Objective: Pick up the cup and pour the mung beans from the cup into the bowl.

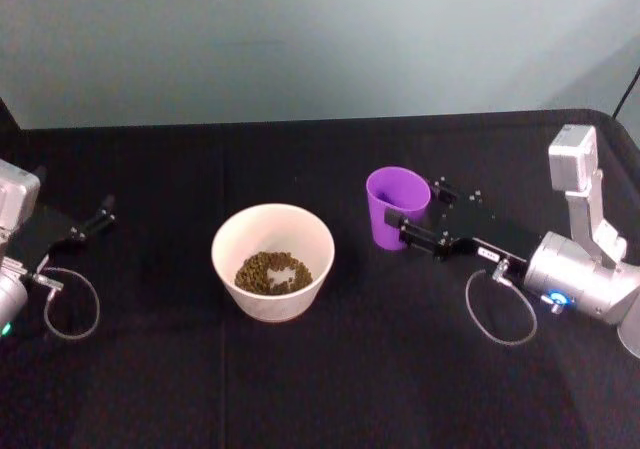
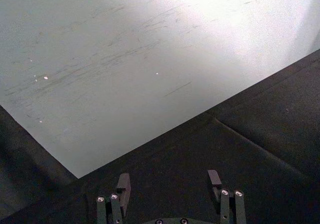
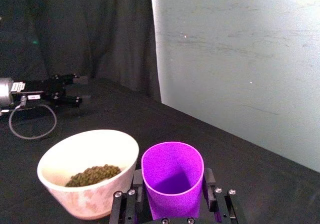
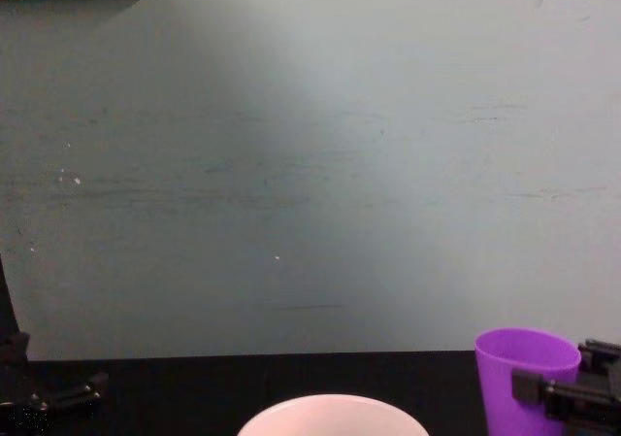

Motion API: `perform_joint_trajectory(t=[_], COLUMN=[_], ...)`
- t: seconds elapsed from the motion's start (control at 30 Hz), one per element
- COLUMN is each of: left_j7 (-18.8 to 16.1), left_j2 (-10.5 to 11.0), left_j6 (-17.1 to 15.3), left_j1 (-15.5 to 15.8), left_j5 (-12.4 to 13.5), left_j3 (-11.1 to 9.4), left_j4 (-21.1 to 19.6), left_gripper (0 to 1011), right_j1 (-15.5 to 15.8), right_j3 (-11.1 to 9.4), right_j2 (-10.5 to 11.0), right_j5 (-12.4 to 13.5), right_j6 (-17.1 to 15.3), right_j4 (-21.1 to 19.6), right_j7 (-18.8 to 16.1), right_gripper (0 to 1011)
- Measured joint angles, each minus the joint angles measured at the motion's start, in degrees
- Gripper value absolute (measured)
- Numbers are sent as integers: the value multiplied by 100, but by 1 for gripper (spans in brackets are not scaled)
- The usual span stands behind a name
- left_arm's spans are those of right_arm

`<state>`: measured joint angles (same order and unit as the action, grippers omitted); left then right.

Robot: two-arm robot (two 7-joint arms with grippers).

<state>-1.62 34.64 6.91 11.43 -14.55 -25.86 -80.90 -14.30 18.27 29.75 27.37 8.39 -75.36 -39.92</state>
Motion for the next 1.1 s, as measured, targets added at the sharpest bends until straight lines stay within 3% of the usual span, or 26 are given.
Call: perform_joint_trajectory(t=[0.17,0.4,1.1], left_j7=[0,0,0], left_j2=[0,0,0], left_j6=[0,0,0], left_j1=[0,0,0], left_j5=[0,0,0], left_j3=[0,0,0], left_j4=[0,0,0], left_gripper=[1000,1000,1000], right_j1=[137,172,155], right_j3=[47,84,211], right_j2=[22,-23,-267], right_j5=[61,51,-300], right_j6=[327,537,727], right_j4=[154,305,462], right_j7=[-39,22,293], right_gripper=[706,705,706])
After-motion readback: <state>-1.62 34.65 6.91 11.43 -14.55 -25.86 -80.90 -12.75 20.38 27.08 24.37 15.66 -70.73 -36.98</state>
